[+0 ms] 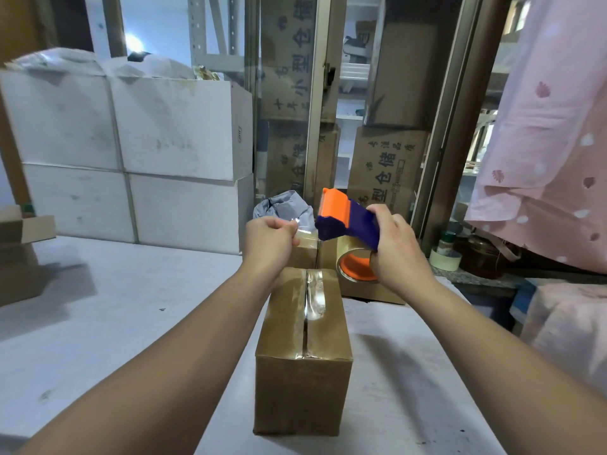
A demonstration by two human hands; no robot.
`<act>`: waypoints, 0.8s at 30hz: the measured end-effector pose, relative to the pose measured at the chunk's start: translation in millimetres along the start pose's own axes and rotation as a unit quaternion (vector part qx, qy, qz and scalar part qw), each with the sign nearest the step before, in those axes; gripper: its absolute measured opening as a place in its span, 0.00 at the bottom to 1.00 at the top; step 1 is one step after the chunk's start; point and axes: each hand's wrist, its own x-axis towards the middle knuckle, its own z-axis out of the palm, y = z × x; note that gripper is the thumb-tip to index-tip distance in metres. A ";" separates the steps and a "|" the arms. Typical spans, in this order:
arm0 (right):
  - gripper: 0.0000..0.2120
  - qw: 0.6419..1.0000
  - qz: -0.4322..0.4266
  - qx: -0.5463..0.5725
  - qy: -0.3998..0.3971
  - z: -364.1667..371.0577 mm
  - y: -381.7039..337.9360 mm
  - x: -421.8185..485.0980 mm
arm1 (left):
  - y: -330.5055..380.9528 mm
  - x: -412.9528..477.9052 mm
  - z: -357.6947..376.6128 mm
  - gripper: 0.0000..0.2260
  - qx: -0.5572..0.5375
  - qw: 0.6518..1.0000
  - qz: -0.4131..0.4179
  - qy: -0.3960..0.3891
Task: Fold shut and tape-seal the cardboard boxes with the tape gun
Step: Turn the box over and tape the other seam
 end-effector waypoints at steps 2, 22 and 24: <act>0.28 1.000 0.010 0.004 -0.007 0.2 2.0 -0.4 | 5.2 -1.4 2.6 0.11 0.025 0.999 0.032 0.008; 0.26 0.999 -0.047 -0.018 -0.001 -18.6 -12.8 -47.4 | -12.8 -47.9 -39.9 0.10 0.061 0.997 0.033 0.018; 0.27 0.996 -0.063 -0.066 0.021 -21.4 -16.9 -49.2 | -11.0 -50.7 -38.5 0.10 0.069 0.997 0.040 0.019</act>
